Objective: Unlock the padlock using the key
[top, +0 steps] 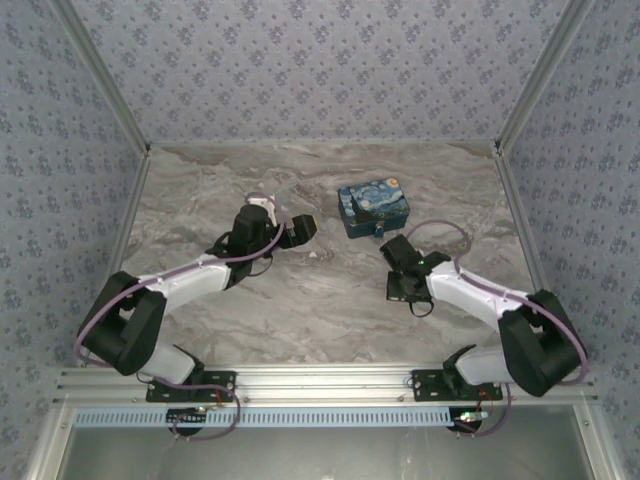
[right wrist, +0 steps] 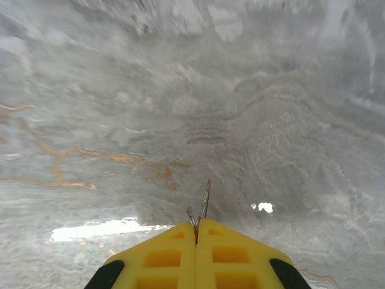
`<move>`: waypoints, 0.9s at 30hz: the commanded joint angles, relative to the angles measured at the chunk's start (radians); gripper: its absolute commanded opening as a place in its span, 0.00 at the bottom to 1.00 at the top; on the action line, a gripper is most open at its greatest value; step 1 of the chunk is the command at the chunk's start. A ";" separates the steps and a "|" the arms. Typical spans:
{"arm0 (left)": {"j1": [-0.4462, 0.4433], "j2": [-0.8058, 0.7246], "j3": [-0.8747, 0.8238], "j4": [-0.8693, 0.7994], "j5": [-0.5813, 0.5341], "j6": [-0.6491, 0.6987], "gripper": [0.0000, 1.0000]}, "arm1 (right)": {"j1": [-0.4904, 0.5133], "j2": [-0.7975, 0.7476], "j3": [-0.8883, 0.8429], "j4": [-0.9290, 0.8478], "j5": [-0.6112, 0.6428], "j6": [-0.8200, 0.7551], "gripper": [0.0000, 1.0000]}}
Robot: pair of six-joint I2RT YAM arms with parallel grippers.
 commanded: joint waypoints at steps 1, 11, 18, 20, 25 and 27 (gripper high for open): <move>0.002 -0.054 0.066 -0.080 0.001 0.001 0.99 | 0.015 -0.102 -0.008 0.058 0.075 -0.142 0.00; 0.006 -0.086 0.208 -0.212 0.080 -0.103 0.98 | 0.129 -0.330 -0.028 0.363 0.244 -0.546 0.00; 0.001 -0.064 0.295 -0.209 0.182 -0.178 0.87 | 0.180 -0.422 -0.067 0.623 0.201 -0.894 0.00; -0.011 -0.056 0.321 -0.199 0.205 -0.188 0.83 | 0.188 -0.444 -0.074 0.680 0.172 -0.982 0.00; -0.057 -0.047 0.375 -0.202 0.220 -0.186 0.78 | 0.195 -0.487 -0.096 0.772 0.092 -1.203 0.00; -0.076 -0.045 0.390 -0.202 0.221 -0.182 0.74 | 0.196 -0.496 -0.104 0.787 0.085 -1.253 0.00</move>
